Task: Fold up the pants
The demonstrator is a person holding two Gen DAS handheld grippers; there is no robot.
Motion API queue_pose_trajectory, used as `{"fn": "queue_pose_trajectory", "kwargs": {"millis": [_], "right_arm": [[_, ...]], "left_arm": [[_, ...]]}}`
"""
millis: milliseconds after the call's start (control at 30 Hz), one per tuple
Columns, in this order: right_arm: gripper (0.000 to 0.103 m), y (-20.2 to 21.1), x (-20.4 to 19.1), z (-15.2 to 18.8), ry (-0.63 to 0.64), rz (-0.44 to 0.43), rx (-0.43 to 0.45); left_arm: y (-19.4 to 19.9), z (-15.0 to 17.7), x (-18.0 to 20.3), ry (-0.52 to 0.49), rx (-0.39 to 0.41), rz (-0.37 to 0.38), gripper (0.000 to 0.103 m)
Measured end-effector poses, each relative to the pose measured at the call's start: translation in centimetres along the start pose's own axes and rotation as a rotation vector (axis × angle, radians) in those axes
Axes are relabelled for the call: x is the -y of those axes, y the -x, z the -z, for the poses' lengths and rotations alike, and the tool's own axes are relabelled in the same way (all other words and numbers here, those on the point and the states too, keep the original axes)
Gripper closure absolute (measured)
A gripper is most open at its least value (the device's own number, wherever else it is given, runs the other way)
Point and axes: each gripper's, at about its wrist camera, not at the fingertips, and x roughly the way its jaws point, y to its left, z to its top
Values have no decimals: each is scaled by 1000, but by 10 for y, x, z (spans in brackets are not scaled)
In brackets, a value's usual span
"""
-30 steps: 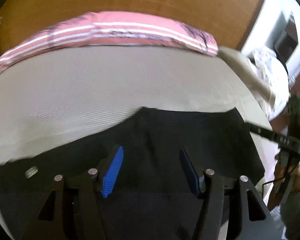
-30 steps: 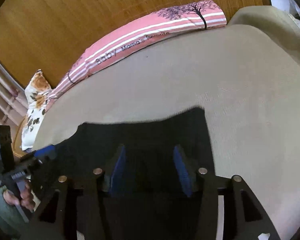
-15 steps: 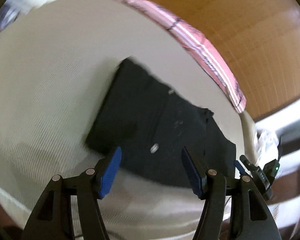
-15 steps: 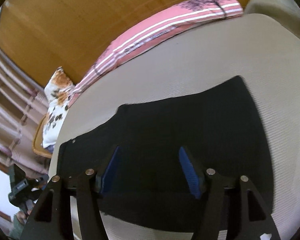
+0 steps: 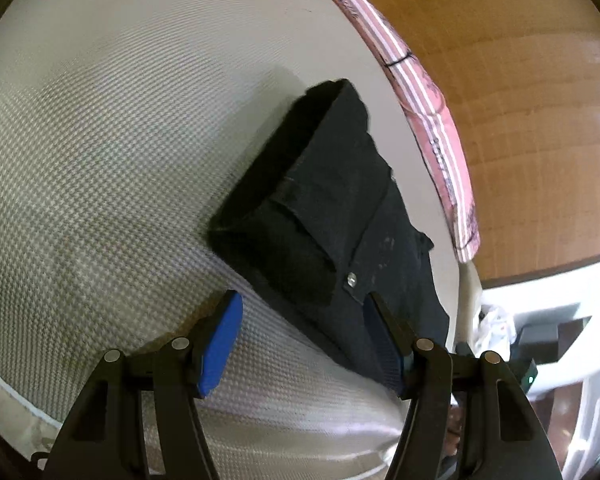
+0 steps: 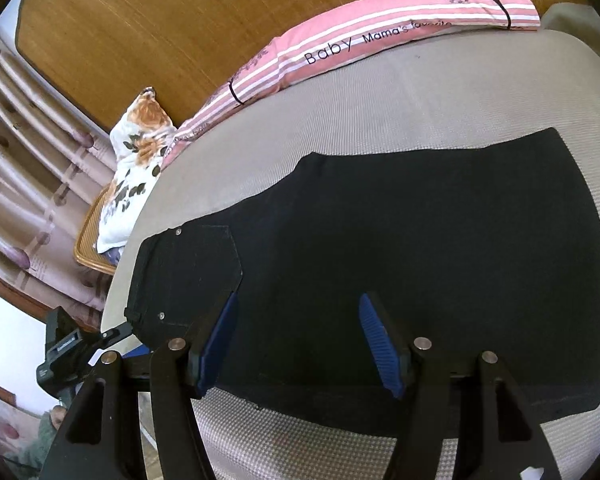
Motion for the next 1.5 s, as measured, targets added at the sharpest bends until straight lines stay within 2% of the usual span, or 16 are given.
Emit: {"fn": "queue_pose_trajectory", "kwargs": {"millis": [167, 533, 667, 733, 767, 900, 1067, 1233, 1400, 1500], "right_arm": [[42, -6, -1, 0, -4, 0, -17], [42, -19, -4, 2, -8, -12, -48], [42, -23, -7, 3, 5, -12, -58], [42, -24, -7, 3, 7, -9, -57], [42, -23, -7, 3, 7, -8, -56], [42, -17, -6, 0, -4, -5, -39], [42, 2, 2, -8, -17, 0, 12], [42, 26, 19, -16, -58, -1, 71], [41, 54, 41, -20, -103, 9, 132], [41, 70, 56, -21, -127, 20, 162]], "left_arm": [[-6, -5, -13, 45, 29, 35, 40], [-14, -18, -16, 57, 85, 84, 40], [-9, -14, -20, 53, 92, 66, 48], [-8, -14, -22, 55, 94, 51, 55], [-8, -13, -23, 55, 94, 40, 62], [-7, -15, -15, 39, 94, 2, 74], [5, -15, 34, -110, 137, -53, 77], [11, -15, 116, -301, 182, -33, 78], [-6, -7, 197, -451, 166, 24, 79], [-35, 12, 253, -561, 126, 41, 79]]}}
